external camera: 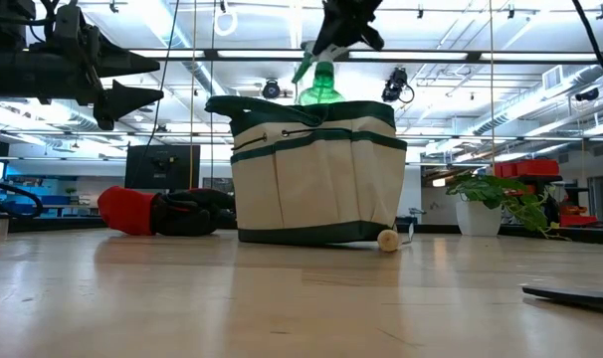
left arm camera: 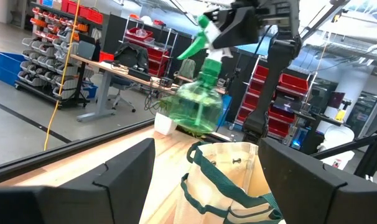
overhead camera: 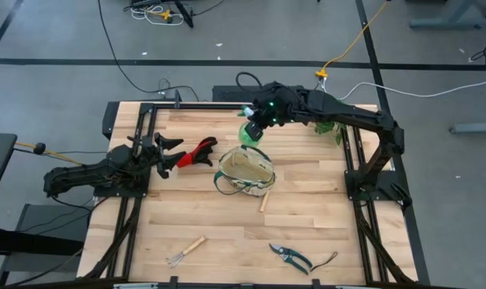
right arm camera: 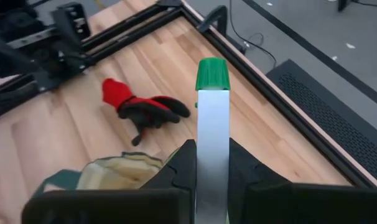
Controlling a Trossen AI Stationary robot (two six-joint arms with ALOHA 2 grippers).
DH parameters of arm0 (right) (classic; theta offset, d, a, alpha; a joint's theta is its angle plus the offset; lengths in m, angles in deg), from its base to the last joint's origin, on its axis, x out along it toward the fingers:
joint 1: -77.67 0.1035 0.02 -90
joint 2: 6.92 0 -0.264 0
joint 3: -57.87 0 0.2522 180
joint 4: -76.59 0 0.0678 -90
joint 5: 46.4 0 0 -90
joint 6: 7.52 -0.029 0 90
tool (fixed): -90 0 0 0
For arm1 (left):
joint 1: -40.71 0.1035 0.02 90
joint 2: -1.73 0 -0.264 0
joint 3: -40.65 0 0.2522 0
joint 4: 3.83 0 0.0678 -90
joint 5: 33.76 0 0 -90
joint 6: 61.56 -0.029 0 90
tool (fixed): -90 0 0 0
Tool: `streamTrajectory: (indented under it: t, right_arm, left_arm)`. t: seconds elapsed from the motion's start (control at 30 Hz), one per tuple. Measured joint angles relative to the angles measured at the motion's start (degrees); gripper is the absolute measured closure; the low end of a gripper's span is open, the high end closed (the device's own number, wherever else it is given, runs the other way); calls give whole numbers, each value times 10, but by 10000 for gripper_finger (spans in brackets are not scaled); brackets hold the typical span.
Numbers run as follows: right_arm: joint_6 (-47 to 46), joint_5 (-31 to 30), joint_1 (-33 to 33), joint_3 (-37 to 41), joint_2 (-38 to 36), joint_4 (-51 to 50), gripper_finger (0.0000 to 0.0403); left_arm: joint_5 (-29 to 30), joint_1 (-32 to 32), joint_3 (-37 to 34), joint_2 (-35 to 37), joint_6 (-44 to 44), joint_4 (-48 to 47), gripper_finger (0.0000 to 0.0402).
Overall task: Pick & Place Garden tools in Gardening bag
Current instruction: Put the green spray bottle into the white bag
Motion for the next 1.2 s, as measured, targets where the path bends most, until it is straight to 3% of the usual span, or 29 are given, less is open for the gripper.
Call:
streamTrajectory:
  t: [0.67,0.93,1.2]
  right_arm:
    - [-53,-10,114,-30,0,-67,363]
    - [-72,-51,148,-8,1,-67,363]
    - [-100,-52,152,51,1,-54,363]
  left_arm:
    - [0,0,0,0,0,0,110]
    - [0,0,0,0,1,0,110]
    - [0,0,0,0,1,0,110]
